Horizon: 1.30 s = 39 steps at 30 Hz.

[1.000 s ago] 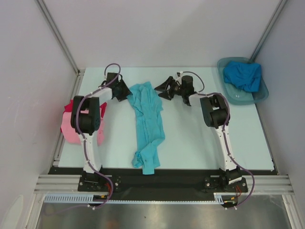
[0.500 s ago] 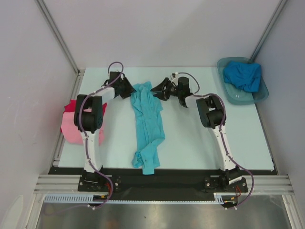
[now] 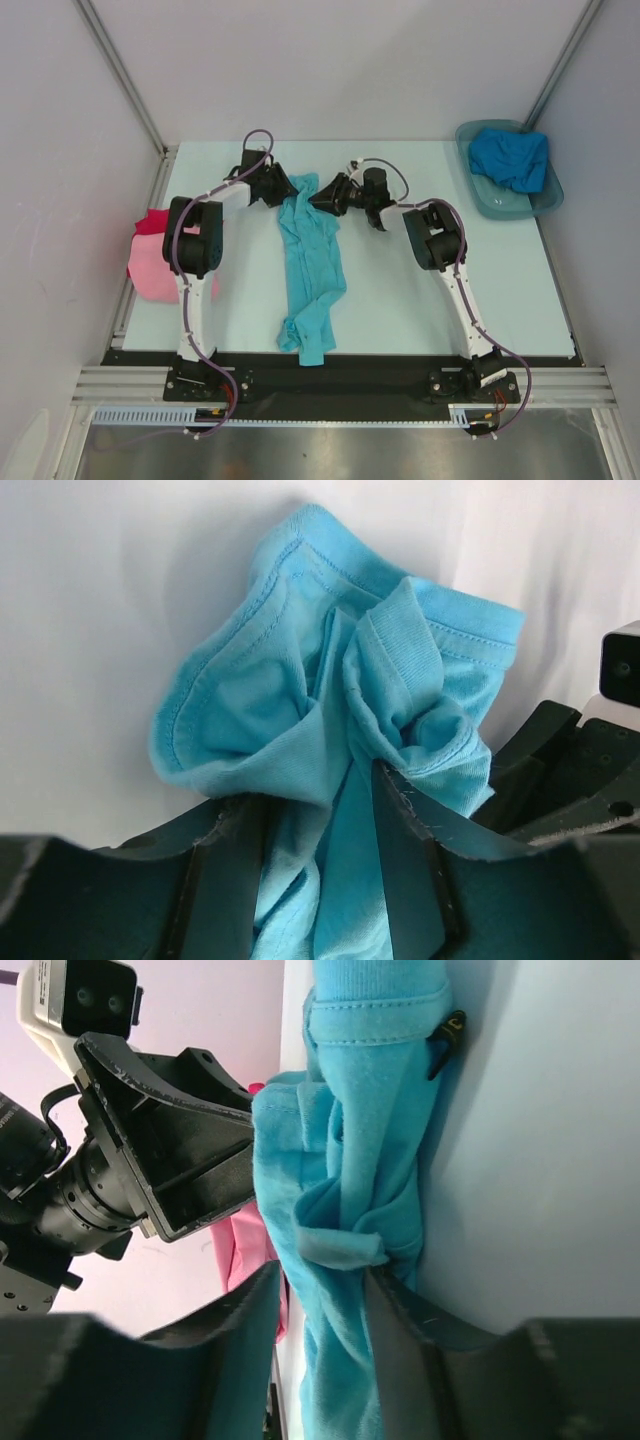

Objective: Fold and stack the t-shirts
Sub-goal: Fold the tshirt

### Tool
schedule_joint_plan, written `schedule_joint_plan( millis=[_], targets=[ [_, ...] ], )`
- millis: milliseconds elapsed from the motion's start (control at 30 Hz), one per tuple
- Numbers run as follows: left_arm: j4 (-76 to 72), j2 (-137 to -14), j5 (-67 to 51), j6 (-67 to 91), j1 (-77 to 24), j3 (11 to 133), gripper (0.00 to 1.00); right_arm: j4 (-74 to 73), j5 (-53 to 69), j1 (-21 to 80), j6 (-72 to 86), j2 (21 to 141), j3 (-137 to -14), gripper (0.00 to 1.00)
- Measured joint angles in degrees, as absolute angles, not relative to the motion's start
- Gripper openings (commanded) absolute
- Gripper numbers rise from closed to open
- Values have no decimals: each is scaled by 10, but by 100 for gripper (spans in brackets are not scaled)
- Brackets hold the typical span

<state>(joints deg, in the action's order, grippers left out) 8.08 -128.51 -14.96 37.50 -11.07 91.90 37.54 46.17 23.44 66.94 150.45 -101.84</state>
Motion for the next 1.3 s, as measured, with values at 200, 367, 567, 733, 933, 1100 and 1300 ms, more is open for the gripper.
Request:
schedule_joint_plan(
  millis=[200,367,567,733,933,1100,1300],
  targets=[
    [83,-1285,-147,363,-111,919,47,374,459,229,663,1505,-1014,0],
    [84,-1276,-137,355,-109,901,20,390,454,225,659,1503,-997,0],
    [97,-1269,-130,350,-101,892,11,400,435,211,644,1473,-945,0],
    [140,-1272,-126,348,-100,925,12,399,398,172,628,1454,-919,0],
    [185,-1305,-145,325,-105,1026,21,383,373,131,613,1450,-922,0],
    [215,-1357,-170,302,-123,1124,26,378,364,126,606,1449,-923,0],
    [265,-1427,-188,289,-155,1219,34,369,349,118,603,1448,-929,0]
  ],
)
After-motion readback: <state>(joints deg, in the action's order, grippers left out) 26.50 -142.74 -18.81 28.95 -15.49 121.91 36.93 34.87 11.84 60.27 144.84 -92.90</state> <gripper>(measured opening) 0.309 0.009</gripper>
